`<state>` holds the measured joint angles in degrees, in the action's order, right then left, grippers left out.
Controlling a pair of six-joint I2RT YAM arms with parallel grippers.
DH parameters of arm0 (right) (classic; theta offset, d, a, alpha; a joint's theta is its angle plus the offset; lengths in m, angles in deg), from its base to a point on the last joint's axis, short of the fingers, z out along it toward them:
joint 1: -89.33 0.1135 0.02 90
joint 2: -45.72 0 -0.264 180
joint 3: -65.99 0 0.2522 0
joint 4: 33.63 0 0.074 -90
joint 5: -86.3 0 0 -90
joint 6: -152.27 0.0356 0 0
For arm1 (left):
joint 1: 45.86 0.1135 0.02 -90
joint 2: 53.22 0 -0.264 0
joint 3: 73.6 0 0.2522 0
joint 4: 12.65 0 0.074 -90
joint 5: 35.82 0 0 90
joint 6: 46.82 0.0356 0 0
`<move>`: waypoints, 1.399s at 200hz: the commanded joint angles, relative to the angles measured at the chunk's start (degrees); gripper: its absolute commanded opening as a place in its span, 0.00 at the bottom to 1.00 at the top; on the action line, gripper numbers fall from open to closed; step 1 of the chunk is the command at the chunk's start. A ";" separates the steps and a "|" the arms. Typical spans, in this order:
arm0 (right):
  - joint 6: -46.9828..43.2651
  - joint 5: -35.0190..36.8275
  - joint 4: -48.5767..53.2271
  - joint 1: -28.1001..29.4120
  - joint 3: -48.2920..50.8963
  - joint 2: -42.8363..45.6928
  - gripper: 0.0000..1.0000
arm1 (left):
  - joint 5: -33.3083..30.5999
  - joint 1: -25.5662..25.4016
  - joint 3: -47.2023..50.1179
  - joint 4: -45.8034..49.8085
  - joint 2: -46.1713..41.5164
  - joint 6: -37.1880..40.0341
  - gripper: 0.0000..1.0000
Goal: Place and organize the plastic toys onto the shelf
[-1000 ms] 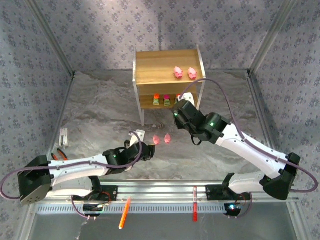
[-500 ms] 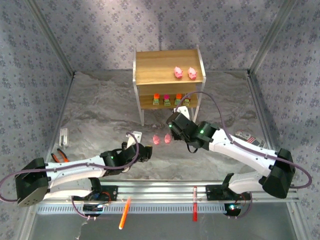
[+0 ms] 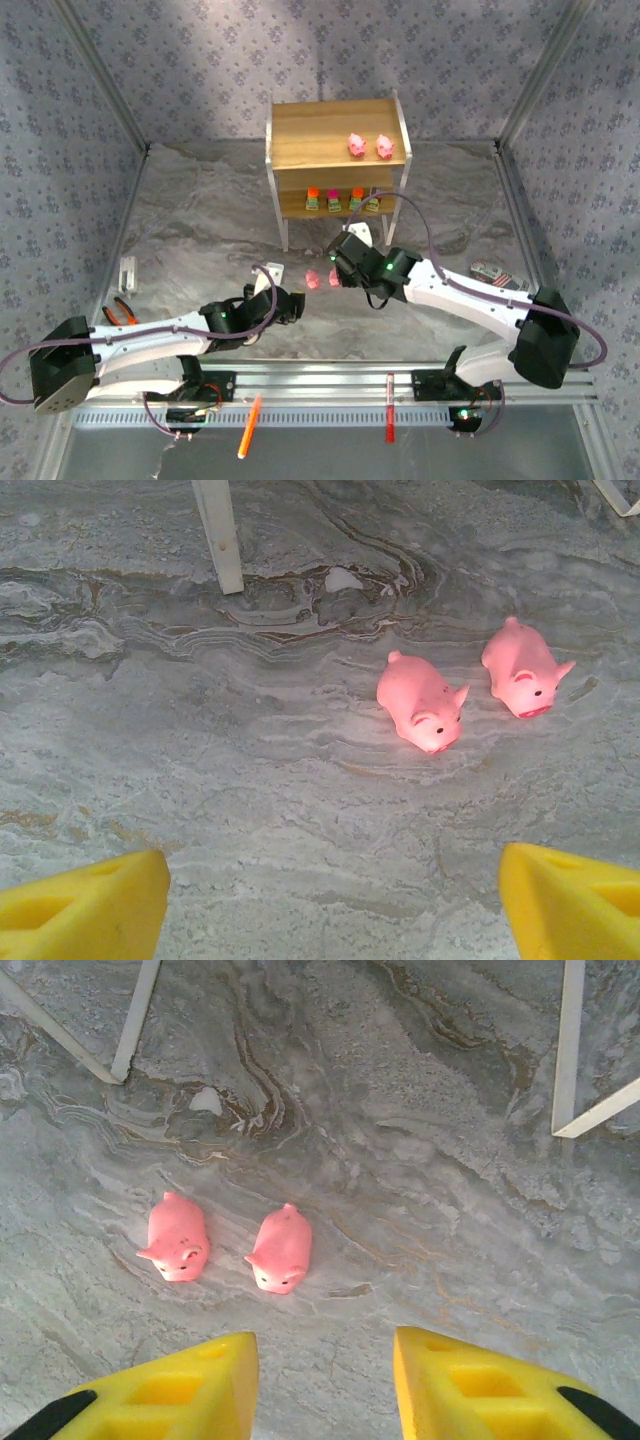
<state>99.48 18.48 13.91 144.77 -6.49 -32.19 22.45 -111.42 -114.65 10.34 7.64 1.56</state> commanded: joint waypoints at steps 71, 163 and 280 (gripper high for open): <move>2.38 -2.62 -5.09 0.53 1.48 -6.45 0.46 | 0.52 0.52 0.39 0.31 -0.13 -0.65 0.85; 3.12 -3.84 -7.84 0.50 1.32 -12.82 0.52 | 0.61 0.52 0.39 0.10 0.39 -0.39 0.85; 4.73 -3.77 -10.56 0.46 1.14 -18.42 0.55 | 0.86 0.52 0.39 -0.46 1.22 -0.42 0.85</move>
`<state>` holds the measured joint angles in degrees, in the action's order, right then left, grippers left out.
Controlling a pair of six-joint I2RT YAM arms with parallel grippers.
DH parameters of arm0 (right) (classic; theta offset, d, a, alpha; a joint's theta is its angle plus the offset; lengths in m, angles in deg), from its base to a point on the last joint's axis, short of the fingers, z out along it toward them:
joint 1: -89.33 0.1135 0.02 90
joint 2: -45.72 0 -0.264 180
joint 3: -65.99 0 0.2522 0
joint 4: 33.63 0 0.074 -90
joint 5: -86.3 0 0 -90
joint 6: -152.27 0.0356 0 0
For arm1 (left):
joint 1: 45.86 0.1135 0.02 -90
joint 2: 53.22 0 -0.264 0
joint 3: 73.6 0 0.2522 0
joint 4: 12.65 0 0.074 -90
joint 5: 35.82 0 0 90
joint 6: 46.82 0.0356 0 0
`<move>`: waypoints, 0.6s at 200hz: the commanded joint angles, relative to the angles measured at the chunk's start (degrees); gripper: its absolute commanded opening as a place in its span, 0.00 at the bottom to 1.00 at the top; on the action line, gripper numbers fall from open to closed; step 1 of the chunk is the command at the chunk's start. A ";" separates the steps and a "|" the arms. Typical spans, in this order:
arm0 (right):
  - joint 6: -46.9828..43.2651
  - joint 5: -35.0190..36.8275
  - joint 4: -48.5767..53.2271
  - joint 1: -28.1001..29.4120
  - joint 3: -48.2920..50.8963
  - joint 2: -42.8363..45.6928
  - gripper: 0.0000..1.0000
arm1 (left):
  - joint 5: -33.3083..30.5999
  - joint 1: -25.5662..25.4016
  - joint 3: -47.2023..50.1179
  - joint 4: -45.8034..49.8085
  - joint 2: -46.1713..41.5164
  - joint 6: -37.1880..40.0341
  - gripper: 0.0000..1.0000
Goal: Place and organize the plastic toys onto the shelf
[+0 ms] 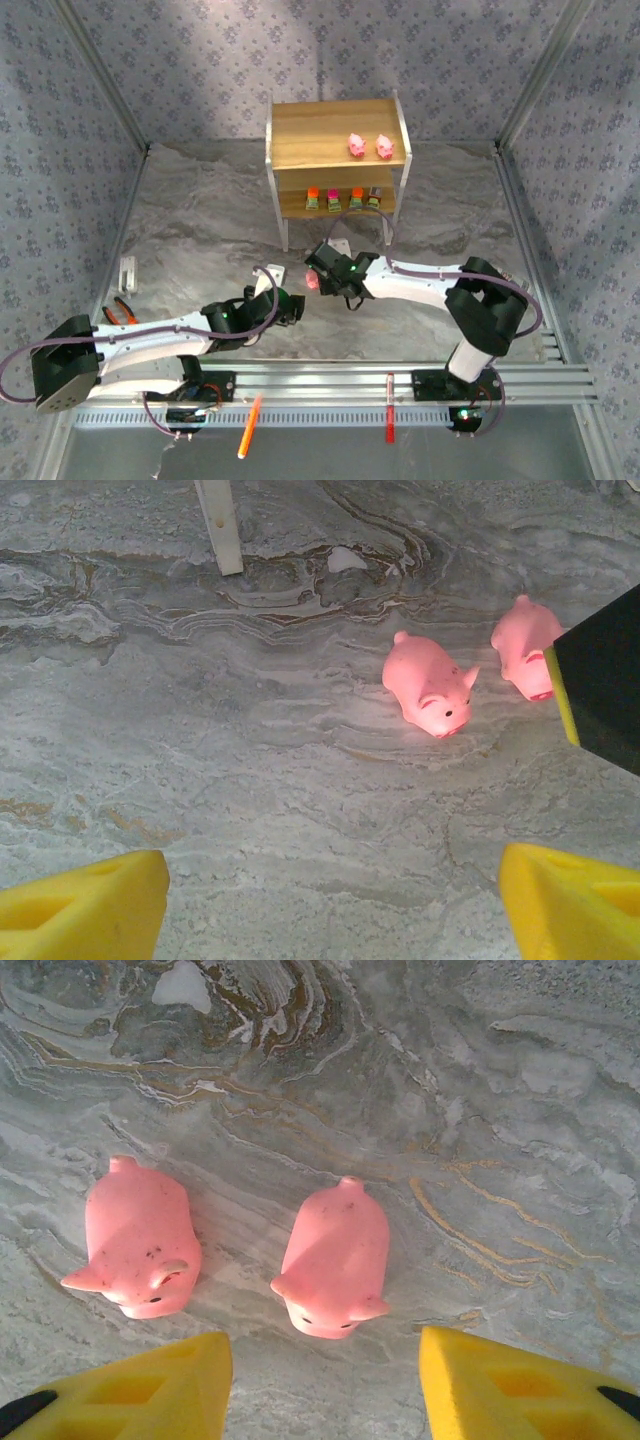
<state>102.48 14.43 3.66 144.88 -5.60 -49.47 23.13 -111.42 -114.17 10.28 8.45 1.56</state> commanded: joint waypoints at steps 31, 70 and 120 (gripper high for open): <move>1.80 1.20 -0.02 0.38 -0.36 -1.96 0.55 | 0.19 0.52 -0.07 -0.51 0.55 -0.47 0.85; 1.81 1.36 -0.36 -0.07 -0.89 -3.50 0.55 | 0.20 0.52 0.00 -0.64 0.73 -0.52 0.85; 1.81 1.03 -1.52 -0.46 -1.47 -4.75 0.51 | 0.07 0.49 0.18 -0.64 0.80 -0.64 0.85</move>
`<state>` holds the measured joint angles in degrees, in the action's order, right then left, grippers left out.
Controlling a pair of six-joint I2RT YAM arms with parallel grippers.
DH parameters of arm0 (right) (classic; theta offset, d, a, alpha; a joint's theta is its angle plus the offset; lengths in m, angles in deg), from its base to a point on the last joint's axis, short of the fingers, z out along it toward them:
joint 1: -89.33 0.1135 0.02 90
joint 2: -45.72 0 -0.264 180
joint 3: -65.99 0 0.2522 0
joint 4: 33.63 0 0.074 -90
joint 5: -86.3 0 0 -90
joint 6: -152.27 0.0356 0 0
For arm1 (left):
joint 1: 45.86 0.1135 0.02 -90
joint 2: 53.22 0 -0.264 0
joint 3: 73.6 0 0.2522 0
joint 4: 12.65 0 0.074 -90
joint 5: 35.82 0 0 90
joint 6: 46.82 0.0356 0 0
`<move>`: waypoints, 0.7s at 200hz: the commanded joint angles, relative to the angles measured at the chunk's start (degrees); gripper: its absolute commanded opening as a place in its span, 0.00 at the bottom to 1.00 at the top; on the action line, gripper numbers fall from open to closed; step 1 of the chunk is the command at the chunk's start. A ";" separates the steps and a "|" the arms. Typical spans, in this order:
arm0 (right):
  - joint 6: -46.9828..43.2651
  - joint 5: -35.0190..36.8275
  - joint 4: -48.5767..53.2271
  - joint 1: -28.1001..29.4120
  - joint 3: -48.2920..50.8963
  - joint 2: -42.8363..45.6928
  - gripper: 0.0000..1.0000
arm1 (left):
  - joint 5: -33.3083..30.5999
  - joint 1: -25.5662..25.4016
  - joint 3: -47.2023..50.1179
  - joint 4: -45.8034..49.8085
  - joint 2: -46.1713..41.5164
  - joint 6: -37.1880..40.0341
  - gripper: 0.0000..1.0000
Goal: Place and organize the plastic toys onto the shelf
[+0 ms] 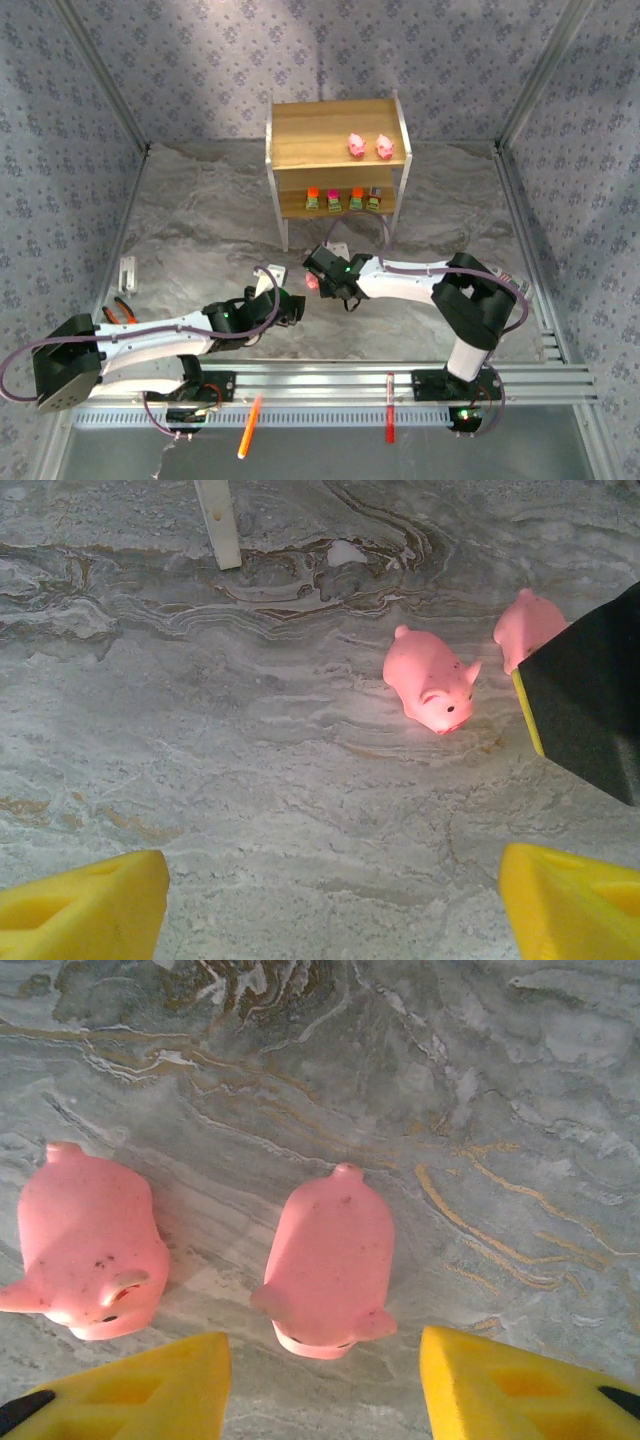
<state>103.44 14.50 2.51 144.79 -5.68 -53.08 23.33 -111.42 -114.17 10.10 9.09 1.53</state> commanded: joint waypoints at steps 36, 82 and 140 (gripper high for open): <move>0.38 1.13 -0.11 -0.78 -2.64 -2.14 0.50 | -0.08 0.50 0.18 -0.64 0.32 -0.52 0.85; 0.23 1.05 -0.13 -1.29 -3.00 -2.88 0.47 | -0.26 0.52 0.26 -0.35 -0.07 -0.40 0.85; 0.01 0.86 -0.47 -1.75 -3.34 -3.64 0.44 | -0.26 0.60 0.44 -0.65 0.08 -0.45 0.85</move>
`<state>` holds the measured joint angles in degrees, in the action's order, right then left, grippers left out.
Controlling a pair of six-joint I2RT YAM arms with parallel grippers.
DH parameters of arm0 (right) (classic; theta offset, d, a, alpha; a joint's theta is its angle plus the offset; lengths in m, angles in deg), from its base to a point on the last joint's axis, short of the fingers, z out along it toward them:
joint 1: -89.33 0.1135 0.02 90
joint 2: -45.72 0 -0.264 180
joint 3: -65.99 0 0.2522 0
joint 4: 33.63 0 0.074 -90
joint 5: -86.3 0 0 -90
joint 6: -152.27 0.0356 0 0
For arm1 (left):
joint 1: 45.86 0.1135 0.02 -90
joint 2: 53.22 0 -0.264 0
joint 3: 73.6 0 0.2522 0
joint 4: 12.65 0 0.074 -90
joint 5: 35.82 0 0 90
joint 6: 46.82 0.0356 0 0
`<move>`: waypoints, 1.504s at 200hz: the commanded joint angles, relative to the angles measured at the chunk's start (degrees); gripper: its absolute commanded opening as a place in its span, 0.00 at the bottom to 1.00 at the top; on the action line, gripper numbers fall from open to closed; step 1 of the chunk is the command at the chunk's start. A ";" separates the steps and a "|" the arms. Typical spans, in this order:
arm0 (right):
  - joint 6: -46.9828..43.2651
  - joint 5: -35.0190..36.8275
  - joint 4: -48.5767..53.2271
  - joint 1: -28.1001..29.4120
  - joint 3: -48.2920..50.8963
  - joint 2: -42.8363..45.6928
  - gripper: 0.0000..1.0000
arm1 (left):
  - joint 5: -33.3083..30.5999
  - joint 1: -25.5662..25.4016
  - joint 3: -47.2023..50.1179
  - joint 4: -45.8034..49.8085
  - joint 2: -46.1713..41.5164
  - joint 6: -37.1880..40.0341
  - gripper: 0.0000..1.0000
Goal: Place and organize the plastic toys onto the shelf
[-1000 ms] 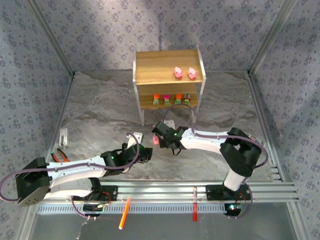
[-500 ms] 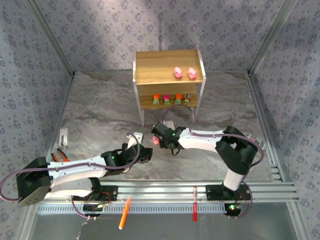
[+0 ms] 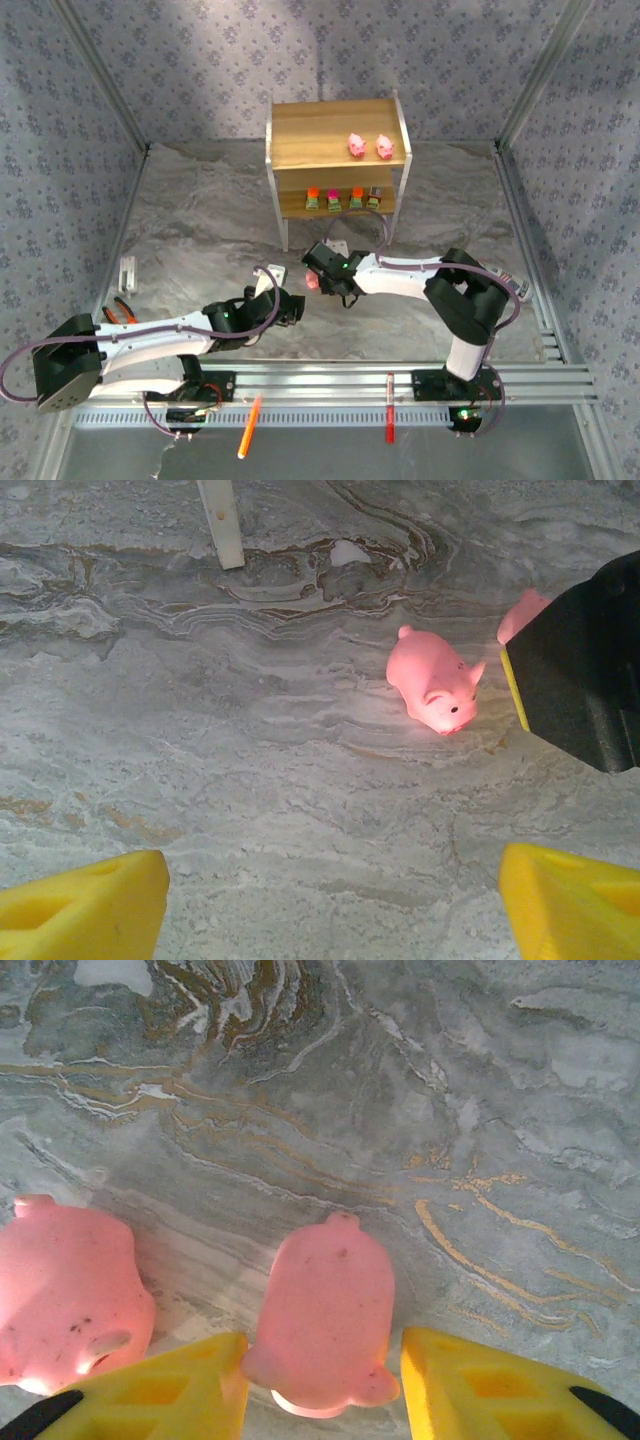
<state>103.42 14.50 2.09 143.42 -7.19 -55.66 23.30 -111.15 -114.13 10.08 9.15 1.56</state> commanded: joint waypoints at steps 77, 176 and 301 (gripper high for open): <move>-0.55 1.62 1.34 -0.25 -3.68 -2.24 0.42 | -0.06 0.41 0.43 -0.89 0.34 -0.48 0.85; -0.81 1.75 1.71 -0.34 -3.36 -2.74 0.39 | 0.29 0.43 0.22 -1.24 0.60 -0.37 0.85; -1.68 3.76 5.57 0.63 -2.92 2.79 0.31 | 0.31 0.52 -1.11 -0.89 0.87 0.84 0.86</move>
<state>102.28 15.81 4.17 143.48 -9.86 -56.32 23.35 -111.09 -114.10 9.88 9.63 1.75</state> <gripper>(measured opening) 0.308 0.854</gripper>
